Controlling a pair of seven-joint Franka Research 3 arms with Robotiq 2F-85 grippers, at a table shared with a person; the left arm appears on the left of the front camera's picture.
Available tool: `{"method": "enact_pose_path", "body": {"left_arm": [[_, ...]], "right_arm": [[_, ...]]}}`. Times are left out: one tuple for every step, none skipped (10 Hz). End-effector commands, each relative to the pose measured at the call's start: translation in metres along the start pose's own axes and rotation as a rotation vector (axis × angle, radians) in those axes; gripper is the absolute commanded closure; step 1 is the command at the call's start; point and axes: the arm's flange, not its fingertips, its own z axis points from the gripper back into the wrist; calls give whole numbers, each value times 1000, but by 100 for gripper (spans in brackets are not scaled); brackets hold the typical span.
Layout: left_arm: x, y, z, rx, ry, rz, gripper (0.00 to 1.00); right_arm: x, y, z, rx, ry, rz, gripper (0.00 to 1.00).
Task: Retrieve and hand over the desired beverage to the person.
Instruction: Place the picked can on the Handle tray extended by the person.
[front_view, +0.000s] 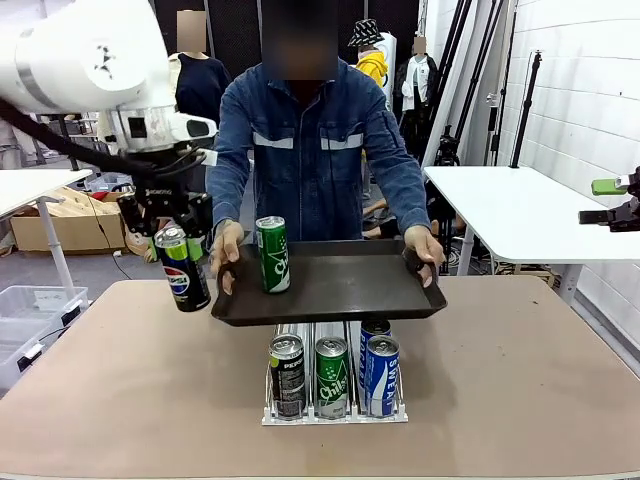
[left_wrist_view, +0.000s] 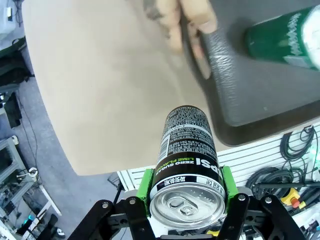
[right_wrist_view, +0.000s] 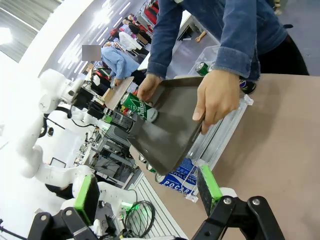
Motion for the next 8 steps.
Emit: {"method": "enact_pose_path", "body": {"left_arm": [[8,-22,30,32,8,4,100],[4,-28,37,51,17,3,100],[1,-33,43,56,21,-5,100],[-3,-40,53,51,24,-34,100],[-5,-53,66,71,32,-41,100],[-6,-65,77,85,42,-55,100],[-5,-77,83,108,50,-81,100],[-5,-85,85,114,58,-111,100]], "right_arm": [[0,1,0,13,-5,4,0],[0,1,0,13,-5,4,0],[0,1,0,13,-5,4,0],[0,1,0,13,-5,4,0],[0,1,0,13,-5,4,0],[0,1,0,13,-5,4,0],[0,1,0,13,-5,4,0],[0,1,0,13,-5,4,0]]}}
